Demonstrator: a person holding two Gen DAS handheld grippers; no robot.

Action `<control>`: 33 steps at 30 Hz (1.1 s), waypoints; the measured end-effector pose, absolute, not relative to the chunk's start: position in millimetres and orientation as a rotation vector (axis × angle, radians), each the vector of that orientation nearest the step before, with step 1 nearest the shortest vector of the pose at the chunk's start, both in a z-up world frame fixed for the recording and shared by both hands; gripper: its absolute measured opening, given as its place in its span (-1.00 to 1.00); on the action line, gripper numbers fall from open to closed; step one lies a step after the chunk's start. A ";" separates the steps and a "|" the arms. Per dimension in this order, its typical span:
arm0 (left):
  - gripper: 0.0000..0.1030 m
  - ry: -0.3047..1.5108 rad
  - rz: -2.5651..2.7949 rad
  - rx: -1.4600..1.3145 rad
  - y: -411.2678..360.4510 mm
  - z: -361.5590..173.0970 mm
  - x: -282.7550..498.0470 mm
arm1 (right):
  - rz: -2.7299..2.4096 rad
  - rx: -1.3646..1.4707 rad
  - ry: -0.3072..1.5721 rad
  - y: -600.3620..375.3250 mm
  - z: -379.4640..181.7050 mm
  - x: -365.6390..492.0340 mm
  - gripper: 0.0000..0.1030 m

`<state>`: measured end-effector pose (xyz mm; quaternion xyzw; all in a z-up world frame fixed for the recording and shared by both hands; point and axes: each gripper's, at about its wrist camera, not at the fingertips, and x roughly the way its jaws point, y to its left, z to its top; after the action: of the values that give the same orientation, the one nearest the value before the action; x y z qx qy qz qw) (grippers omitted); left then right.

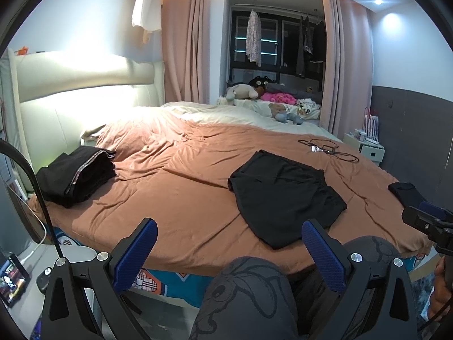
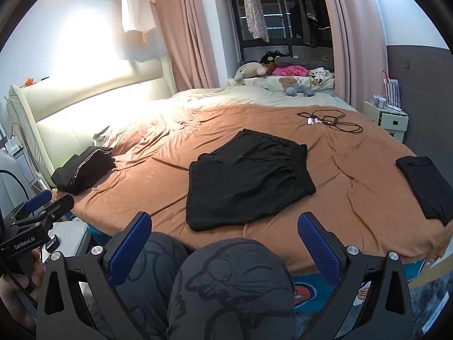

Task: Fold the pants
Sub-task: 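Move both open grippers toward the black pants on the bed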

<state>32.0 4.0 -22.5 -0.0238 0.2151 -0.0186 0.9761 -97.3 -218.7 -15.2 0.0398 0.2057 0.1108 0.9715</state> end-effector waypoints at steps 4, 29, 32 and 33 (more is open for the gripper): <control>1.00 0.432 -0.036 -0.046 2.9 -21.8 32.4 | 0.225 0.082 0.417 -220.0 -15.6 -96.1 1.00; 0.66 0.602 -0.121 -0.114 -13.6 -53.8 121.5 | 0.175 0.195 0.513 -253.4 -25.3 -21.3 1.00; 0.64 0.623 -0.126 -0.133 -13.0 -60.3 136.2 | 0.172 0.216 0.533 -261.6 -27.7 -6.0 1.00; 0.63 0.634 -0.128 -0.140 -12.4 -62.5 141.8 | 0.170 0.224 0.542 -264.1 -29.0 -0.2 1.00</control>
<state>141.8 -12.4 -62.5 -0.0686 0.3115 -0.0629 0.9457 -0.2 -264.1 -29.0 0.1105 0.2666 0.0838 0.9538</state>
